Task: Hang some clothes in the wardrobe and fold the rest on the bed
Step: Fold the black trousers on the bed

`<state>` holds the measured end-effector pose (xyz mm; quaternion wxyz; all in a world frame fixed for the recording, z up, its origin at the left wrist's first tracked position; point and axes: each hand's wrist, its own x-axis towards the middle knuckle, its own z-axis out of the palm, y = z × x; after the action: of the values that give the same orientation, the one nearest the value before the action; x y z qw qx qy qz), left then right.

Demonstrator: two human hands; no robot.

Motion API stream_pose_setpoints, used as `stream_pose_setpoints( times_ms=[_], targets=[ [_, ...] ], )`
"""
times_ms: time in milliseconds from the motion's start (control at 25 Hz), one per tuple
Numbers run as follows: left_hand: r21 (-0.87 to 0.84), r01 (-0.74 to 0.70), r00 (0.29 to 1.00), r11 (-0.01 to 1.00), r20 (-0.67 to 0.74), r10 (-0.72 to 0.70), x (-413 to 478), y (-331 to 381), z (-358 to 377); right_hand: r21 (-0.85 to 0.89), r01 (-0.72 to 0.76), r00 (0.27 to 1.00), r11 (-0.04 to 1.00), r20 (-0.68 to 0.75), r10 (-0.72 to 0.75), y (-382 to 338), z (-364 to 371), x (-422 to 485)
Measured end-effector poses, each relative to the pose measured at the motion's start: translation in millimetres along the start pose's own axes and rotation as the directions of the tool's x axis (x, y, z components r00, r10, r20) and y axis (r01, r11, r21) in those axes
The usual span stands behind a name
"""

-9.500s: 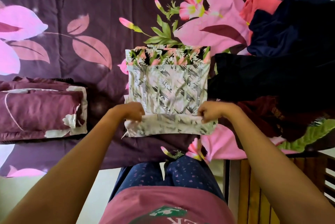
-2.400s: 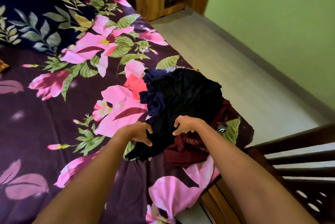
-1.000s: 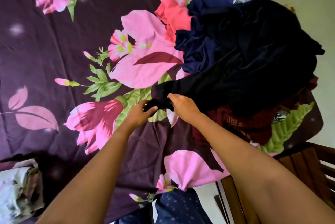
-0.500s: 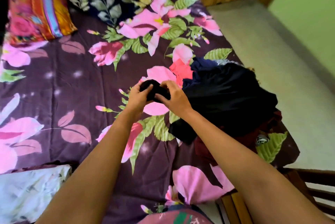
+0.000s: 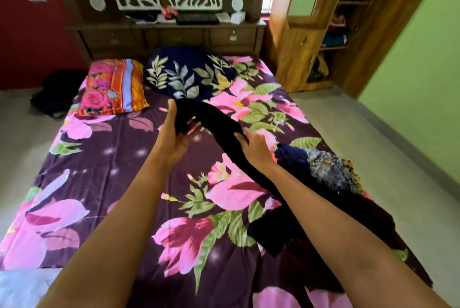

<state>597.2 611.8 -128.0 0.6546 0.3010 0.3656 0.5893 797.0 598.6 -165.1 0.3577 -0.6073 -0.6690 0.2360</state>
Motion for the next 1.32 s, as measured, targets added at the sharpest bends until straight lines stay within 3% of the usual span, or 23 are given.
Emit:
stream_pose_setpoints(
  times_ms=[80,160,200,280,320,400,440,480,520,640,720,760,920,1040,1200,1240,1320],
  targets=[
    [0.089,0.130,0.986,0.988,0.097,-0.138,-7.1,-4.0,-8.3,0.115,0.031,0.998,0.993,-0.059,-0.024,-39.2,-0.4,15.8],
    [0.360,0.223,0.949,0.906,0.132,-0.286,-22.4,-11.5,-7.9,0.190,0.038,0.996,0.981,-0.092,-0.020,-73.5,-0.4,29.3],
    [0.502,0.204,0.939,0.841,0.142,-0.313,-28.5,-12.6,-6.7,0.239,0.028,0.995,0.971,-0.096,-0.005,-89.1,-0.4,34.4],
    [0.690,0.033,0.947,0.723,0.211,-0.244,-38.9,-2.9,0.8,0.428,-0.014,0.996,0.903,-0.078,0.052,-112.9,-1.4,42.0],
    [0.709,-0.015,0.948,0.705,0.233,-0.214,-40.5,5.5,3.9,0.585,-0.043,0.996,0.810,-0.036,0.079,-122.3,-2.8,43.2],
    [0.687,-0.029,0.961,0.726,0.218,-0.167,-40.6,27.5,11.3,0.880,-0.148,0.989,0.452,0.118,0.093,-137.3,-8.4,40.0],
    [0.685,-0.054,0.971,0.727,0.205,-0.121,-39.2,38.6,15.9,0.928,-0.185,0.983,0.324,0.174,0.064,-139.1,-12.3,37.7],
    [0.686,-0.105,0.978,0.720,0.202,-0.051,-38.8,48.7,20.0,0.924,-0.199,0.979,0.326,0.202,0.023,-139.8,-16.7,33.8],
    [0.676,-0.156,0.980,0.721,0.197,0.027,-38.0,57.5,23.6,0.896,-0.202,0.972,0.395,0.232,-0.031,-137.2,-19.7,27.5],
    [0.499,-0.238,0.971,0.833,0.095,0.221,-38.6,90.5,30.9,0.675,-0.171,0.913,0.718,0.382,-0.142,-116.7,-10.5,4.1],
    [0.382,-0.237,0.971,0.893,0.056,0.234,-38.2,114.8,29.1,0.476,-0.138,0.859,0.869,0.494,-0.134,-102.2,6.9,-5.9],
    [0.375,-0.237,0.971,0.896,0.071,0.227,-37.4,123.9,27.7,0.442,-0.141,0.849,0.886,0.515,-0.122,-101.8,14.2,-9.5],
    [0.462,-0.130,0.989,0.877,0.118,0.085,-42.9,129.8,12.1,0.580,-0.311,0.846,0.753,0.530,-0.059,-136.7,21.9,-14.0],
    [0.654,-0.021,0.994,0.756,0.092,-0.052,-50.9,116.5,-14.7,0.700,-0.347,0.857,0.624,0.507,-0.093,-163.5,16.3,-8.6],
    [0.617,0.054,0.970,0.785,0.154,-0.188,-67.6,97.0,-38.1,0.792,-0.394,0.893,0.466,0.449,-0.008,-173.5,6.1,4.0],
    [0.662,0.025,0.958,0.749,0.198,-0.207,-71.2,94.4,-42.6,0.810,-0.404,0.898,0.424,0.440,0.016,-171.8,3.1,5.6],
    [0.836,-0.028,0.933,0.548,0.219,-0.285,-68.2,85.3,-55.6,0.838,-0.397,0.913,0.375,0.404,0.063,-166.2,-2.8,7.6]
  ],
)
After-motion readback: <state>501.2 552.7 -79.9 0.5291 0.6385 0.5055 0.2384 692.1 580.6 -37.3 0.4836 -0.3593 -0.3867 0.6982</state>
